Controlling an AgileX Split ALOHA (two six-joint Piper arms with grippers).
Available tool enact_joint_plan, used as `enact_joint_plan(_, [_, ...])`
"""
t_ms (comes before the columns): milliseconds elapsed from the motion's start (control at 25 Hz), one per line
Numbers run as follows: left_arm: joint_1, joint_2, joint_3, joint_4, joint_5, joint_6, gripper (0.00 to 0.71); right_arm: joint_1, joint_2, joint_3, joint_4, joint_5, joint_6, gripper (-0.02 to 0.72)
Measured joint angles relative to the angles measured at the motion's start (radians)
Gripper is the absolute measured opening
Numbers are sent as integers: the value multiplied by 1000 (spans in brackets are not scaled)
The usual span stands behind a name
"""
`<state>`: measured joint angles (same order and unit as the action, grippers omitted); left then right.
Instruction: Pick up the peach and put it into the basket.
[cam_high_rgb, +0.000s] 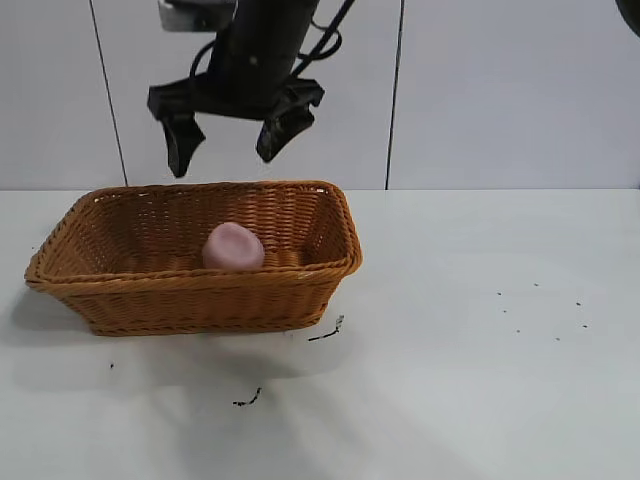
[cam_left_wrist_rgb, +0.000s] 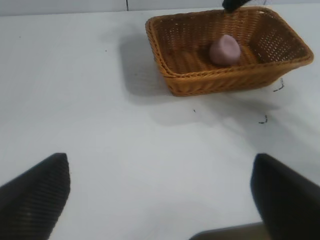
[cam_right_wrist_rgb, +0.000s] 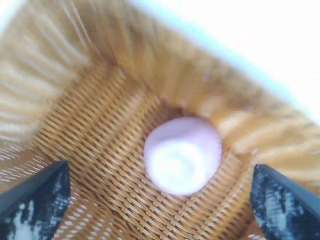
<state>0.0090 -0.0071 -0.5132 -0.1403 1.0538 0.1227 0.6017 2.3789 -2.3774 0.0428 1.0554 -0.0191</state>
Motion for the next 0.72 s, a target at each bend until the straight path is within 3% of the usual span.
enact_joint_plan(320, [0, 0, 0, 0, 0, 0, 694, -198, -23, -18, -28, 110, -2, 691])
enact_joint_plan(720, [0, 0, 0, 0, 0, 0, 694, -490, -23, -18, -43, 154, -3, 696])
